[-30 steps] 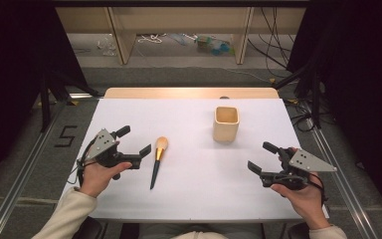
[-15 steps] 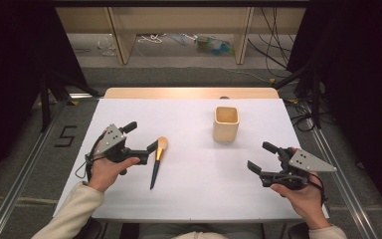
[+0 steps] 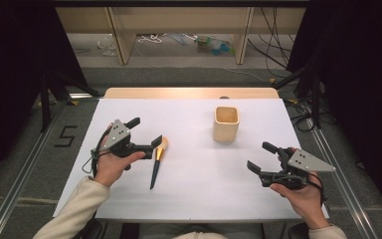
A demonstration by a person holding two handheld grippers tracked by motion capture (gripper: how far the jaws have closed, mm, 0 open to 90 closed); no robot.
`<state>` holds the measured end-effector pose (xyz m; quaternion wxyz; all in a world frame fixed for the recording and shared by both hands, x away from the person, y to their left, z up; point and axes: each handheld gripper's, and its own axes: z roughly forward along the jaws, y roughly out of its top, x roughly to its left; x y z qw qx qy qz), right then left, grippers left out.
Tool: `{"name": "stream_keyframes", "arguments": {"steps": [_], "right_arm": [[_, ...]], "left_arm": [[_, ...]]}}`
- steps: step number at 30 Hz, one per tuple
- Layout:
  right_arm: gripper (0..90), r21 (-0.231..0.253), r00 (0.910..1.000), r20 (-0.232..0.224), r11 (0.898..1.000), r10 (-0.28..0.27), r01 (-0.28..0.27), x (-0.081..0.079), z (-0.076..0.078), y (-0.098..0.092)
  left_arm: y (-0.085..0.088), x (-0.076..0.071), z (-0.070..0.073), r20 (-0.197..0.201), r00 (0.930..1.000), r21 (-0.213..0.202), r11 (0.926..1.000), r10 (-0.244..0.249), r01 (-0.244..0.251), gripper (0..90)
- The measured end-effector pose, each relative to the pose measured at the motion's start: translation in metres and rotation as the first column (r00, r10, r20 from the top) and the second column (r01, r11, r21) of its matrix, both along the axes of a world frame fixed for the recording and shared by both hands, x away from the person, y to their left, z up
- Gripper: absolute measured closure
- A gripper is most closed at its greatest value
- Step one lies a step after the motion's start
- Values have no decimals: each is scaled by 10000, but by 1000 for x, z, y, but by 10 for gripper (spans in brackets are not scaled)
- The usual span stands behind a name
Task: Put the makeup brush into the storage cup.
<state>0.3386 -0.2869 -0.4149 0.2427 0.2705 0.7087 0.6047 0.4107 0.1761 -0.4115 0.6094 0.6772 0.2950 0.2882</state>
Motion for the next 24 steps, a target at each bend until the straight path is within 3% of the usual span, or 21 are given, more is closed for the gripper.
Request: {"name": "stream_keyframes", "arguments": {"steps": [1,9,11,20,22,23,24], "right_arm": [[181,-13,9995,-320,10000,57,-57,-2,1,0],[181,-84,9993,-360,9999,63,-66,-2,1,-1],[182,150,10000,63,9999,-26,25,0,0,0],[184,141,10000,42,9999,22,-23,1,-1,-1],[186,37,9992,-389,10000,61,-60,-1,0,-2],[186,177,10000,30,9998,-38,37,1,-1,-1],[186,194,10000,-36,9998,11,-10,1,-1,-2]], "left_arm": [[0,1,0,31,10000,18,10000,39,-39,0],[-2,7,2,105,9995,203,9994,292,-294,9],[-3,8,2,89,9993,129,9992,368,-369,9],[-8,10,3,16,9992,275,9989,389,-389,16],[-12,13,6,129,9992,347,9987,369,-373,19],[-13,13,7,116,9993,352,9987,368,-372,20],[-14,15,8,162,9992,334,9988,356,-361,20]]}}
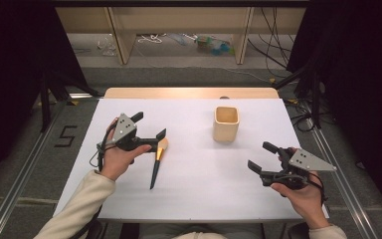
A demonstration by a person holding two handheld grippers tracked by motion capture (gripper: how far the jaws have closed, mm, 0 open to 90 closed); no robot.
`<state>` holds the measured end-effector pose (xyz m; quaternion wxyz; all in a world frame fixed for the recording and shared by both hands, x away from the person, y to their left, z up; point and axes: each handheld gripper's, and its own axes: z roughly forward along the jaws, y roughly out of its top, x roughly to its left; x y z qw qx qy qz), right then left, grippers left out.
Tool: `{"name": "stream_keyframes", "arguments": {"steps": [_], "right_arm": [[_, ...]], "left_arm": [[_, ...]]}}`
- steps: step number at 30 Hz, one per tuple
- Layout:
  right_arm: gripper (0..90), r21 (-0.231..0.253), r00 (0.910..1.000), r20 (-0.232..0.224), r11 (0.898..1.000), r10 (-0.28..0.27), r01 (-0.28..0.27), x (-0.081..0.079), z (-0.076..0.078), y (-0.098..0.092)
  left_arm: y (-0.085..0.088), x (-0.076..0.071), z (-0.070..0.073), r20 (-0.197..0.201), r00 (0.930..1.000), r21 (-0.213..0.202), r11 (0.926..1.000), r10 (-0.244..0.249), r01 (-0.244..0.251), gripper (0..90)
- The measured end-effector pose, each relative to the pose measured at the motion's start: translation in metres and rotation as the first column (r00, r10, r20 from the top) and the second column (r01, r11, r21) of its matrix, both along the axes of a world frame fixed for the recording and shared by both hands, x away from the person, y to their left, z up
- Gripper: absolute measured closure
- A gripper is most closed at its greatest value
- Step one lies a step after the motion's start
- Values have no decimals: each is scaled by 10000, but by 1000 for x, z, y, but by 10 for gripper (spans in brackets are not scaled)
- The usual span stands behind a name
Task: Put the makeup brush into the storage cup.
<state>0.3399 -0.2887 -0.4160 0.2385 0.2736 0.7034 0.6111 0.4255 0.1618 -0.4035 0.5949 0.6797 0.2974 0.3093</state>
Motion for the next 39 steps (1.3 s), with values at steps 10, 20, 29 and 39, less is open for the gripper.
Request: {"name": "stream_keyframes", "arguments": {"steps": [10,20,29,39], "right_arm": [[186,-3,10000,-22,10000,23,-23,0,0,0],[186,92,9999,-39,9999,95,-95,1,-1,0],[186,-114,9996,-269,9999,89,-92,0,0,-1],[185,-93,9991,-421,10000,-5,1,-1,-1,0]], "left_arm": [[-11,13,2,83,10000,-193,9998,54,-52,17],[-20,20,-2,-178,9988,-449,9979,453,-461,16],[-33,26,-2,-1147,9905,566,9960,756,-695,13],[-41,31,0,-2075,9735,1448,9872,963,-668,15]]}}
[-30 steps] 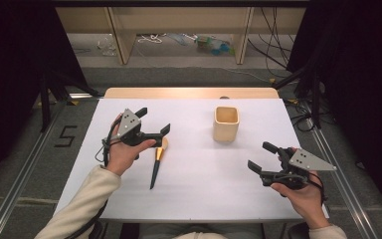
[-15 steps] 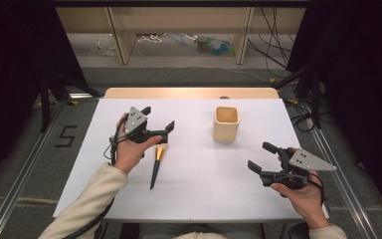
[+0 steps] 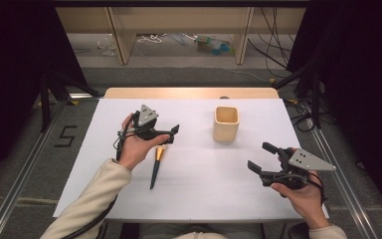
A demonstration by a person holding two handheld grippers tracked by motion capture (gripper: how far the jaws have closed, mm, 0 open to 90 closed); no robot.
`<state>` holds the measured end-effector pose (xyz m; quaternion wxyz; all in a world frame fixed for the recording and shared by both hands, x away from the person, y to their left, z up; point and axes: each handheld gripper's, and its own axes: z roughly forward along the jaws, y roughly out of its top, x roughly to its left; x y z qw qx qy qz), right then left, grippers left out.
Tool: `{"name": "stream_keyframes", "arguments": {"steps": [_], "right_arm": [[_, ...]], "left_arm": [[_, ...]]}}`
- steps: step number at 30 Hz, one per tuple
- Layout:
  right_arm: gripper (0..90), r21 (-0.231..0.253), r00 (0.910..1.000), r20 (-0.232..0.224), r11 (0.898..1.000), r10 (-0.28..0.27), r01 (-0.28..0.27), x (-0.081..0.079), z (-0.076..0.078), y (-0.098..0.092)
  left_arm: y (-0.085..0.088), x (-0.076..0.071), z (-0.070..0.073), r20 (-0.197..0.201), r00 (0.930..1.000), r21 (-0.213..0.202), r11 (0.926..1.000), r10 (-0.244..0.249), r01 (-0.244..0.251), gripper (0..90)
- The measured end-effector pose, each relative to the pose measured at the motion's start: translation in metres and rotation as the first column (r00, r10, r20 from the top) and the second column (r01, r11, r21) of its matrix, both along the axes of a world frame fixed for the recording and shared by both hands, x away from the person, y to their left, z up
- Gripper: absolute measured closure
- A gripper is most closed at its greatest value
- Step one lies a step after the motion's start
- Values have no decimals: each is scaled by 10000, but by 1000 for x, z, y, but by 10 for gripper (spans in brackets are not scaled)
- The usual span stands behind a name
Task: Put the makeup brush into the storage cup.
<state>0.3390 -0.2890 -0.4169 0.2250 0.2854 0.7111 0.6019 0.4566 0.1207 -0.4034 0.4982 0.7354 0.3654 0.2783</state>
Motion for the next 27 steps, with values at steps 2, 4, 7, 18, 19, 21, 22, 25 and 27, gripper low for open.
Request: {"name": "stream_keyframes", "arguments": {"steps": [2,4,7,18,19,21,22,25,27], "right_arm": [[185,18,10000,11,10000,-18,18,0,0,0],[185,-51,9999,-118,10000,67,-67,0,0,0],[185,129,10000,11,9999,28,-28,1,-1,1],[185,153,10000,-32,9999,29,-29,1,-2,1],[185,121,9999,-83,9999,59,-58,1,-2,1],[185,122,10000,-58,9999,19,-19,2,-2,1],[186,134,10000,-70,9999,42,-41,2,-2,1],[186,29,9999,-118,10000,-78,79,2,-2,1],[187,40,9999,-143,10000,-62,63,2,-2,1]], "left_arm": [[-1,1,0,-266,9996,350,9994,79,-70,18],[-2,1,0,-583,9982,582,9982,161,-127,21],[-2,3,0,-1233,9923,1274,9918,122,36,25],[-8,4,-12,-3797,9231,3016,9515,612,610,60],[-8,4,-14,-4013,9133,3119,9479,702,642,62],[-9,4,-17,-4354,8960,3370,9388,878,718,83],[-8,4,-18,-4556,8844,3554,9315,1008,769,93],[-8,4,-23,-5073,8527,3762,9223,1248,889,111],[-8,3,-26,-5398,8307,3879,9161,1363,1017,120]]}}
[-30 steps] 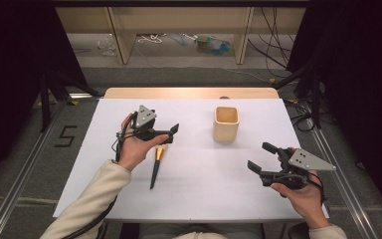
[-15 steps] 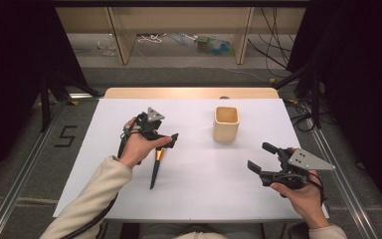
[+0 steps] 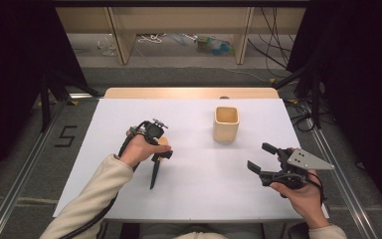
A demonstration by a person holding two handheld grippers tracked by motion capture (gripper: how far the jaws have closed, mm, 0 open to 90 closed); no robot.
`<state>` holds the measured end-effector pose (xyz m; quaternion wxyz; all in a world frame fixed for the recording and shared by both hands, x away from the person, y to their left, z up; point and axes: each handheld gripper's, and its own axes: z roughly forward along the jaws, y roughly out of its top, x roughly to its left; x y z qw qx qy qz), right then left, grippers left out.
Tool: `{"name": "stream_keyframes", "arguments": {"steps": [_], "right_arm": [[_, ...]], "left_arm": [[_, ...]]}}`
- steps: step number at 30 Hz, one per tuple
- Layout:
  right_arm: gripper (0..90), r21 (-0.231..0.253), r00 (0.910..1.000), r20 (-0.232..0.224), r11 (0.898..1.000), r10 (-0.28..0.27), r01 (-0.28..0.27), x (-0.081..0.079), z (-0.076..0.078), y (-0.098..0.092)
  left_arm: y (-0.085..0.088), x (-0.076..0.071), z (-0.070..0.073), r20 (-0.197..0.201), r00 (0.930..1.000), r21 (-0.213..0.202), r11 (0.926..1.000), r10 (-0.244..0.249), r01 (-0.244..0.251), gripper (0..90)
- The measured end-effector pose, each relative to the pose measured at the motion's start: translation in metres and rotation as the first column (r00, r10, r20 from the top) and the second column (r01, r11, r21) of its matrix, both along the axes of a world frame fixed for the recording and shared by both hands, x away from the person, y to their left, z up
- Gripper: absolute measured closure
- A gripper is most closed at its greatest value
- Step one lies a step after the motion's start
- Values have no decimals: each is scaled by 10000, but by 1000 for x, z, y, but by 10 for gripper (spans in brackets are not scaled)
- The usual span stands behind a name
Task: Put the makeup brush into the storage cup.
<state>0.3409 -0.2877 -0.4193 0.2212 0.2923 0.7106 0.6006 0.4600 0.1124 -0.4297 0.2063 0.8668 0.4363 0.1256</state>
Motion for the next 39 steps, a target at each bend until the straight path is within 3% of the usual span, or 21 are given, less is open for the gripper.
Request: {"name": "stream_keyframes", "arguments": {"steps": [1,2,4,13,14,16,19,20,21,22,24,25,27,30,32,34,36,39], "right_arm": [[187,0,10000,0,10000,0,0,0,0,0],[188,-121,9999,-100,9999,30,-31,0,0,-1],[189,-34,9999,-99,10000,92,-92,0,0,0],[190,-114,10000,-68,9999,-46,45,0,0,0],[191,-133,9999,-83,9999,-57,56,0,0,0],[193,-153,9999,-93,9999,-77,75,0,0,0],[195,-200,9999,-138,9998,-75,72,0,-1,0],[195,-168,9999,-145,9998,-52,49,1,-1,0],[196,-174,9999,-149,9998,-50,47,1,-1,0],[198,-191,9999,-151,9998,-59,56,1,-1,0],[199,-200,9999,-157,9998,-59,55,1,-1,0],[204,-263,9999,91,9996,-82,84,2,-1,-1],[206,-28,9998,-201,10000,6,-6,1,-2,0],[209,13,9999,-170,10000,6,-6,2,-2,1],[211,-360,9992,-393,9993,-54,40,1,-1,-1],[214,-376,9990,-452,9993,-47,30,0,-1,-1],[219,-95,9996,-194,9997,-218,217,1,-2,1],[222,-204,9993,-371,9998,-79,71,1,-2,0]], "left_arm": [[0,0,0,0,10000,0,10000,0,0,124],[0,0,-4,-364,9993,150,9999,-35,40,127],[0,0,-7,-644,9979,203,9998,41,-28,140],[1,4,-18,-1234,9915,410,9985,403,-354,158],[2,6,-19,-1502,9881,625,9977,345,-254,166],[0,5,-21,-1748,9818,472,9966,746,-673,174],[2,8,-23,-1773,9829,658,9971,496,-385,181],[0,7,-24,-1860,9795,487,9963,780,-701,184],[0,7,-25,-1955,9773,535,9960,811,-720,184],[0,7,-26,-2202,9710,494,9952,933,-844,186],[1,8,-27,-2281,9693,549,9952,919,-815,193],[2,9,-29,-2427,9655,653,9946,945,-809,197],[3,10,-29,-2520,9629,697,9943,963,-812,209],[4,11,-29,-2609,9613,802,9943,884,-697,214],[4,12,-29,-2590,9612,774,9940,947,-771,221],[3,11,-29,-2593,9607,800,9935,989,-807,227],[3,11,-29,-2688,9587,897,9934,927,-709,246],[2,11,-30,-2714,9580,917,9933,926,-700,277]]}}
